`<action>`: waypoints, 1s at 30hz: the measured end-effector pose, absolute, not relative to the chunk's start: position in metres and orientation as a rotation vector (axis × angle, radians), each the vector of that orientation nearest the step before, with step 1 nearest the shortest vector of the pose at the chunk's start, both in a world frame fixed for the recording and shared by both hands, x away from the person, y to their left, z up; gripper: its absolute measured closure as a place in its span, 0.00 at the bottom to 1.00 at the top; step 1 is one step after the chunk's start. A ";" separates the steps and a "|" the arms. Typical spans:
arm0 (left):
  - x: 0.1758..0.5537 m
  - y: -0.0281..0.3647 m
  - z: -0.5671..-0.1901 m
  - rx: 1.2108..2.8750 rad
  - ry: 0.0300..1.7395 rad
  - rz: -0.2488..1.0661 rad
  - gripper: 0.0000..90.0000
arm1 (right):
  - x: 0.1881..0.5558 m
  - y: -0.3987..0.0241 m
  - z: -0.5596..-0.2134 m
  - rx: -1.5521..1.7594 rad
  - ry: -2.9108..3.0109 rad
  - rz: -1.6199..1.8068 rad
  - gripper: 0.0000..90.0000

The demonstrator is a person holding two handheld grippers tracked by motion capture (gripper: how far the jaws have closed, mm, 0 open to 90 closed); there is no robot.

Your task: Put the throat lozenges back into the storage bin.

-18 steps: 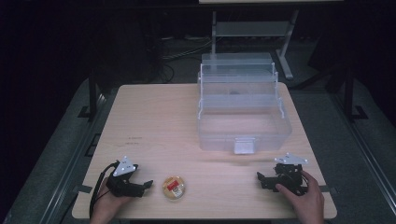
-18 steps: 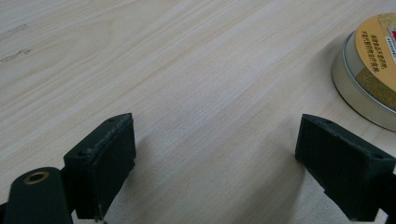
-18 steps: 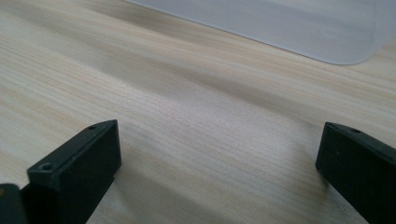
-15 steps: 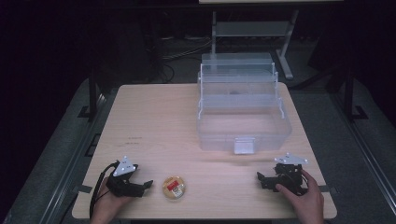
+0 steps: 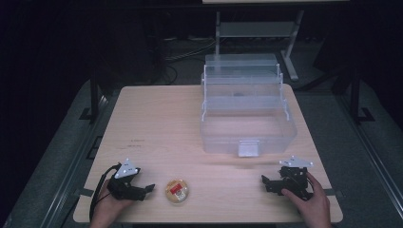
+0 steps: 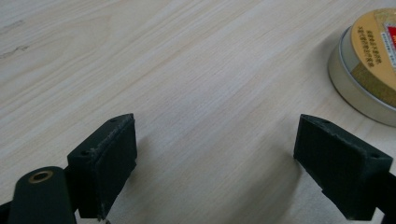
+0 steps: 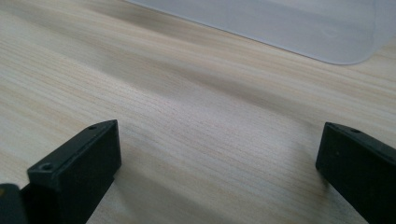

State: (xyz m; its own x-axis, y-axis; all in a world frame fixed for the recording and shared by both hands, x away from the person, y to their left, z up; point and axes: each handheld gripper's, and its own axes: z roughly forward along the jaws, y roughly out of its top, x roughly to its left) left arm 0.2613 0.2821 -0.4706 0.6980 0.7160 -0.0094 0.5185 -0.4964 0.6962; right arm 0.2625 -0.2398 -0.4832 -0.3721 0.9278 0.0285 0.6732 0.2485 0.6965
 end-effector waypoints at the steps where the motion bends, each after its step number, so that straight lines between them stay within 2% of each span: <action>1: 0.261 0.281 -0.470 2.222 0.934 0.364 0.14 | 0.262 -0.240 -0.483 1.464 2.137 0.892 0.00; 19: 0.262 0.280 -0.453 2.280 0.974 0.249 0.16 | 0.262 -0.240 -0.483 1.464 2.137 0.892 0.00; 30: 0.264 0.278 -0.444 2.313 0.967 0.232 0.15 | 0.262 -0.240 -0.483 1.465 2.137 0.892 0.00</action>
